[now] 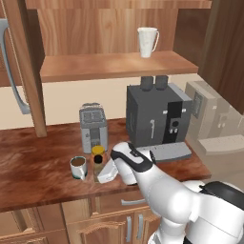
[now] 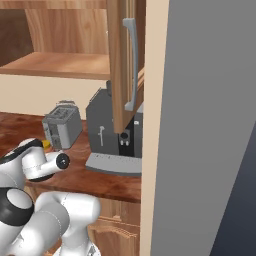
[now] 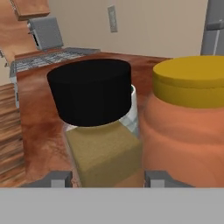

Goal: Pick the cinnamon and honey bottle from the cabinet and place them next to the mug.

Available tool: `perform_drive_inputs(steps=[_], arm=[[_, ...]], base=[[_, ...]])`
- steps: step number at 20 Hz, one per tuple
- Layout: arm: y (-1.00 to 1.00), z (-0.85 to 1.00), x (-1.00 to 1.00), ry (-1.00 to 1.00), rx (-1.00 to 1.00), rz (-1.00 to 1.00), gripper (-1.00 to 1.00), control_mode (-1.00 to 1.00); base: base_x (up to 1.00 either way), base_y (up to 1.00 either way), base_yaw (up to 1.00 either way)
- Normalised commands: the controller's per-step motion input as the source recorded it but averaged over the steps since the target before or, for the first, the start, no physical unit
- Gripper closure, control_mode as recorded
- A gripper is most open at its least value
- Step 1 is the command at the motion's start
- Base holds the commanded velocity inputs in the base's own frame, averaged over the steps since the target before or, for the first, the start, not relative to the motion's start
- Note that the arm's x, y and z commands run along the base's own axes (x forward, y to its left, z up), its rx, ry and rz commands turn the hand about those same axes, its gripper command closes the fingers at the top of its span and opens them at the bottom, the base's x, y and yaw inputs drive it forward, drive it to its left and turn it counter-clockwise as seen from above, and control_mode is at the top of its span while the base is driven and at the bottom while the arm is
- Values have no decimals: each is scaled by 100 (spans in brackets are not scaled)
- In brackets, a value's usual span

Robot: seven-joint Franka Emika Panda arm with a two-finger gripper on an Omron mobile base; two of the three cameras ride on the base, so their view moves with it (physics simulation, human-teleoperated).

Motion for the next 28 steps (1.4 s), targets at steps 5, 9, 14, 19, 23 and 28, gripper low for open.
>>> perform_drive_inputs(steps=[5, 9, 14, 19, 23, 28], arm=[[0, 0, 0, 0, 0, 0, -100, -100], [0, 0, 0, 0, 0, 0, -100, -100], [0, 0, 0, 0, 0, 0, -100, -100], [-8, 1, -20, 0, 1, 0, -100, -100], [-28, 0, -35, 0, 3, -1, -100, -100], [-43, 17, -31, -5, 6, -2, -100, -100]], base=[[0, 0, 0], [0, 0, 0], [0, 0, 0], [0, 0, 0], [0, 0, 0], [0, 0, 0]])
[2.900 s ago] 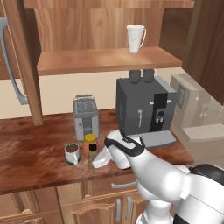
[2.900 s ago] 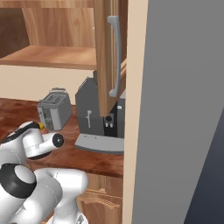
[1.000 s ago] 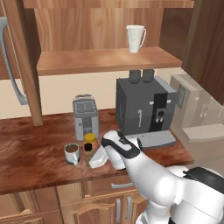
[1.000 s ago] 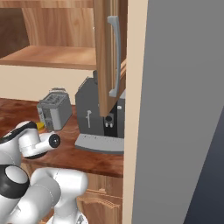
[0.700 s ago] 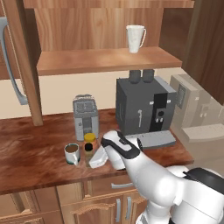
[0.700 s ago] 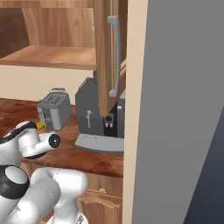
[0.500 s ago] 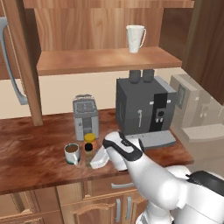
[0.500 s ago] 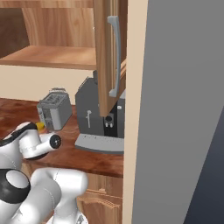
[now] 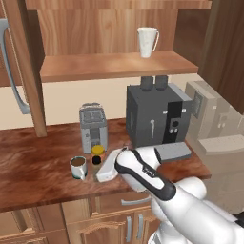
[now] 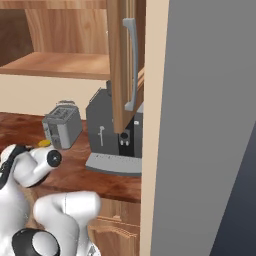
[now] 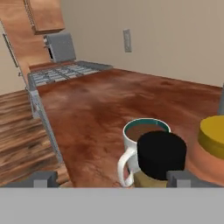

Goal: Pick the cinnamon and honey bottle from the cabinet and place them next to the mug.

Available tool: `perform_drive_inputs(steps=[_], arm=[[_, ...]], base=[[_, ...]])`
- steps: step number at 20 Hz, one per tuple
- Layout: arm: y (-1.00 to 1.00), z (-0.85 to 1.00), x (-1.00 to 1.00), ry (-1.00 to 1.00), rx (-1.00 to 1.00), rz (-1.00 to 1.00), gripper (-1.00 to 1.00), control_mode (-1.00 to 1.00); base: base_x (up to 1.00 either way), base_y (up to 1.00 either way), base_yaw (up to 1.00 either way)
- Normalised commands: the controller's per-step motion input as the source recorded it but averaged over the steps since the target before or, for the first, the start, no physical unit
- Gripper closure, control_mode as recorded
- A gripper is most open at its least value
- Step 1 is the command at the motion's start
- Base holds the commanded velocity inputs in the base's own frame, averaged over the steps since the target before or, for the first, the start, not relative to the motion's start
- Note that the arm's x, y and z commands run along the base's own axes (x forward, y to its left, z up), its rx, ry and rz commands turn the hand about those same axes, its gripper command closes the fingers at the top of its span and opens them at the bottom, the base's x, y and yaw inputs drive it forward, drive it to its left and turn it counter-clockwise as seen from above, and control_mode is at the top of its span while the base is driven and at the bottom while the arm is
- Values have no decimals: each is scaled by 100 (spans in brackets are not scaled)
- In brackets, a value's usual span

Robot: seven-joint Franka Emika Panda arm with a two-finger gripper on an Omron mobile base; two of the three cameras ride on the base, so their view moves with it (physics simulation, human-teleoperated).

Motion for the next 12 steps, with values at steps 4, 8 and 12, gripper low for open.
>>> perform_drive_inputs(steps=[4, 8, 12], arm=[[-33, 49, -27, -11, 8, 0, -100, -100], [-39, 59, -9, -11, 8, 0, -100, -100], [-41, 80, 0, -3, 7, -1, -100, -100]], base=[[0, 0, 0], [0, 0, 0], [0, 0, 0]])
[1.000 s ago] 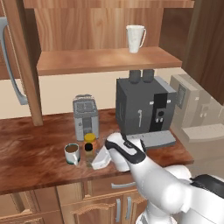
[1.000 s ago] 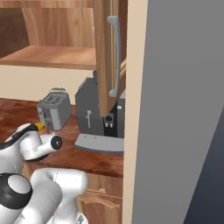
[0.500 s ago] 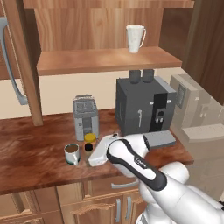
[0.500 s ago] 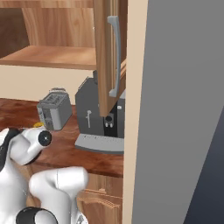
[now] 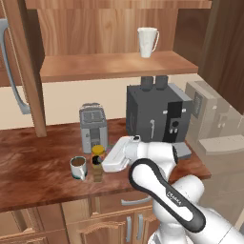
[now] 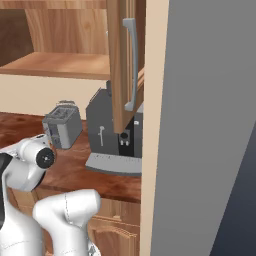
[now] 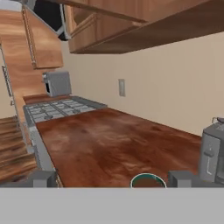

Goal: Pick the cinnamon and honey bottle from the cabinet and place them next to the mug.

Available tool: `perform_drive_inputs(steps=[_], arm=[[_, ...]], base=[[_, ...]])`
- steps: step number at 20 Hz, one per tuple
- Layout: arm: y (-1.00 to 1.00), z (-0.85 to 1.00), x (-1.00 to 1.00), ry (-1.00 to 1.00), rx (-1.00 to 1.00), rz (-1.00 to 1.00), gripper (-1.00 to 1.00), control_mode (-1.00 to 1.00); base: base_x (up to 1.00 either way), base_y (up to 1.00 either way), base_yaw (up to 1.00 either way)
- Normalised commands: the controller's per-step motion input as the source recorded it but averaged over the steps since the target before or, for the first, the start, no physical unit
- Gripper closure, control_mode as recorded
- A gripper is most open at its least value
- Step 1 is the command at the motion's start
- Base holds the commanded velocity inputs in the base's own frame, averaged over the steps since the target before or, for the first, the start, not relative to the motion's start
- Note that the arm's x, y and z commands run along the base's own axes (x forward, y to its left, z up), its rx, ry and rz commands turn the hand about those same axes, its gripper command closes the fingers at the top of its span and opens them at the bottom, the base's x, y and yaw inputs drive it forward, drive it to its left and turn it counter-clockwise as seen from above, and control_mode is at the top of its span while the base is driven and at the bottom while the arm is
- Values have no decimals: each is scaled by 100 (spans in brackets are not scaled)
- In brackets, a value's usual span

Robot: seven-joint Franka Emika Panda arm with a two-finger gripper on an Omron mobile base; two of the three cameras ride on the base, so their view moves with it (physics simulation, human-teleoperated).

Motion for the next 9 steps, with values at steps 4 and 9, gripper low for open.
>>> perform_drive_inputs(steps=[4, 9], arm=[[-44, 97, 2, 1, 5, -3, -100, -100], [-45, 100, 0, 11, 1, -4, -100, -100]], base=[[0, 0, 0], [0, 0, 0]])
